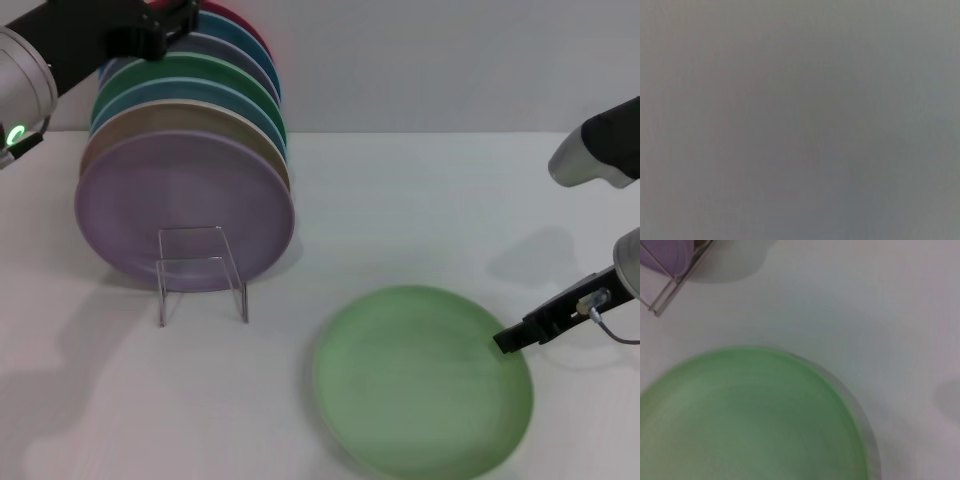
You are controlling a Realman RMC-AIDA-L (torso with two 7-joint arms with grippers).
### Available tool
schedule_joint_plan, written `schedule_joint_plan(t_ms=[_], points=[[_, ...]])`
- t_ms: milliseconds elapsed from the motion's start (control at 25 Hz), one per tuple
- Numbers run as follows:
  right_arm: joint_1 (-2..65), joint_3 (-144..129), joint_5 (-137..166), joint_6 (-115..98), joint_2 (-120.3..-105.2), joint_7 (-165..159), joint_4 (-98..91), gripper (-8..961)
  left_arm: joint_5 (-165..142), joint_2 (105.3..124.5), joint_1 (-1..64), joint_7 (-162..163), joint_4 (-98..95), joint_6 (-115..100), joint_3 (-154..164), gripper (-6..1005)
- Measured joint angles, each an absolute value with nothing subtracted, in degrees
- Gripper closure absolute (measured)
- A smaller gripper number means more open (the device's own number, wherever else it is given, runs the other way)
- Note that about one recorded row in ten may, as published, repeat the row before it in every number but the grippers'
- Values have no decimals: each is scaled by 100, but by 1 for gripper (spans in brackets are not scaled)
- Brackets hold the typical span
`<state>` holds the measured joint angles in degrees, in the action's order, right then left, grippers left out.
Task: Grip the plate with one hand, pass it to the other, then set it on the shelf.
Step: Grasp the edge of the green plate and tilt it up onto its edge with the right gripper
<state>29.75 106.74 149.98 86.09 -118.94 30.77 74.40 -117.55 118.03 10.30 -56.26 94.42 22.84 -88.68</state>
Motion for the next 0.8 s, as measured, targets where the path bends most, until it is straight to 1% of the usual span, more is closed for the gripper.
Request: schedule_joint_plan(t_ms=[280,800], points=[[3112,10422,15047,8325,-11892,3067,7036,401,-11735,11802,1204,-5631,9321,2539,-8931,296],[3169,10159,15055,8105,-11892,3021,6870,420,-11733,11802,1222,-5645,9292,2586,-8939,296]])
